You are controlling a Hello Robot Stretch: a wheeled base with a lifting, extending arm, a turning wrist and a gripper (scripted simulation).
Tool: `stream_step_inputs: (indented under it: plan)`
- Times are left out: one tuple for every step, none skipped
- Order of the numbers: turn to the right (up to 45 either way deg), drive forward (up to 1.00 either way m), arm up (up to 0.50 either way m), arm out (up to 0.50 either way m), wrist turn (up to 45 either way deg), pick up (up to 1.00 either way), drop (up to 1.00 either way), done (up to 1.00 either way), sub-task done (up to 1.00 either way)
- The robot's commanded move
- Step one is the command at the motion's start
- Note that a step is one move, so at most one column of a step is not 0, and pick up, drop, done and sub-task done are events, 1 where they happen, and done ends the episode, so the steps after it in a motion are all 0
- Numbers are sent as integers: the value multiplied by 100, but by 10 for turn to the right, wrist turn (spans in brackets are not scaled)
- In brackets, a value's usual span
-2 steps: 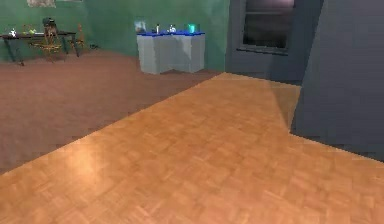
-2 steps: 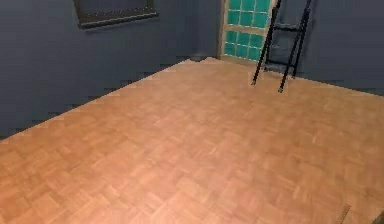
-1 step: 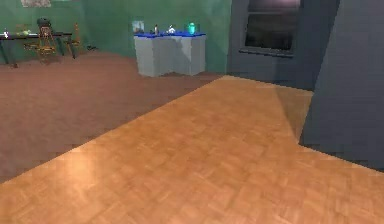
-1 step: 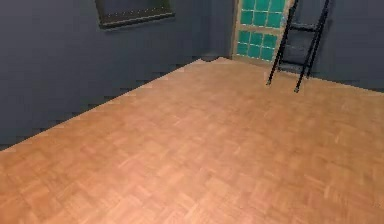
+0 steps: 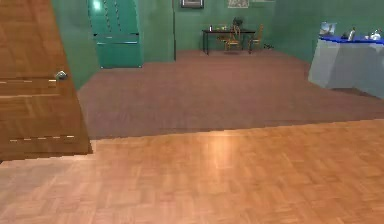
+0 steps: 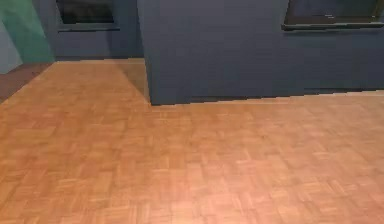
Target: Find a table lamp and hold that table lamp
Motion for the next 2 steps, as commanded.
stream_step_inputs:
  plan:
    - [-330, 0, 0, 0, 0, 0, 0, 0, 0]
    - [0, 15, 0, 0, 0, 0, 0, 0, 0]
